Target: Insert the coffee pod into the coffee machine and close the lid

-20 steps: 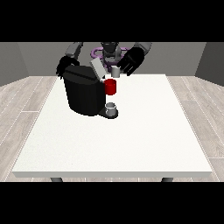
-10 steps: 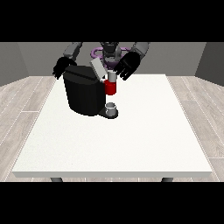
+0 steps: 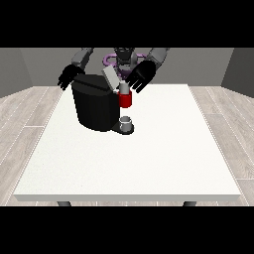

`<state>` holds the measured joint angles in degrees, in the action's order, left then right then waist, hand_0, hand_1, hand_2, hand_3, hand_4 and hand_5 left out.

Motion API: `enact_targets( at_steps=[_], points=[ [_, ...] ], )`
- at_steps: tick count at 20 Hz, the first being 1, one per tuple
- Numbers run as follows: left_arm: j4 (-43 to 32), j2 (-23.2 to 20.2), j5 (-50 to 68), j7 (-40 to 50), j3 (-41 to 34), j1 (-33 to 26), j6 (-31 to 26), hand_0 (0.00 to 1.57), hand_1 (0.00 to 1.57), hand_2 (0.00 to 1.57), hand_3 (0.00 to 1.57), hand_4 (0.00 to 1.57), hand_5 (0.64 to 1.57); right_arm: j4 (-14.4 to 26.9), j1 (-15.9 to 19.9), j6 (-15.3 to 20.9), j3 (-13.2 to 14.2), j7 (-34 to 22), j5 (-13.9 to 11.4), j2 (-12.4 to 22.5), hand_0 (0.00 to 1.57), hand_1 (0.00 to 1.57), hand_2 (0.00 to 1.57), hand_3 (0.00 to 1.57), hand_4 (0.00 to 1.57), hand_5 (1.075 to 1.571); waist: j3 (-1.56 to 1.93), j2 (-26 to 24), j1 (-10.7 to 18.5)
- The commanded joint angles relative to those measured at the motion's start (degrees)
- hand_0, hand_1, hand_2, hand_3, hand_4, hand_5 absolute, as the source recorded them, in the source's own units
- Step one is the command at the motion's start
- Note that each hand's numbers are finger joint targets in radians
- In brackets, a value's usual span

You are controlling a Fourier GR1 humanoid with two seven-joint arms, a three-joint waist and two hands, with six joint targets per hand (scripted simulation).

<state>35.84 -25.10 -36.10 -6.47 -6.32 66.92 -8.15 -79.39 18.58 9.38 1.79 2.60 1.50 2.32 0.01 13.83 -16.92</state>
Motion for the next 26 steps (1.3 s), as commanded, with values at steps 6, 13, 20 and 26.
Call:
enact_targets(
  at_steps=[6,13,20,26],
  points=[
    [-0.28,1.19,-0.89,-0.46,0.26,-0.43,0.57,1.19,1.19,1.27,1.2,0.51,1.571,0.31,-1.35,0.37,-0.27,1.35,-0.22,-0.87,0.0,0.0,0.0,0.0,0.51,1.571,0.0,0.18,0.88],
    [-1.81,0.03,-1.44,-0.81,-0.32,-0.84,0.34,1.24,1.24,1.28,1.2,0.49,1.571,-1.99,-1.87,-0.33,-0.32,-0.13,0.33,-0.28,0.0,0.0,0.0,0.0,0.44,1.571,-0.01,0.21,-0.48],
    [-1.83,2.45,-1.14,1.07,-0.25,0.68,-0.86,1.21,1.21,1.24,1.12,0.46,1.571,-0.76,1.89,-1.32,2.42,-2.39,2.51,1.58,0.0,0.0,0.0,0.0,0.42,1.571,0.0,1.0,-0.1],
    [-1.43,-0.19,-2.39,-1.22,0.16,0.16,-1.61,1.12,1.12,1.16,0.99,0.44,1.571,0.2,1.0,0.47,2.01,-0.7,0.69,1.0,0.0,0.0,0.0,0.0,0.42,1.571,-0.01,1.65,1.56]
  ],
)
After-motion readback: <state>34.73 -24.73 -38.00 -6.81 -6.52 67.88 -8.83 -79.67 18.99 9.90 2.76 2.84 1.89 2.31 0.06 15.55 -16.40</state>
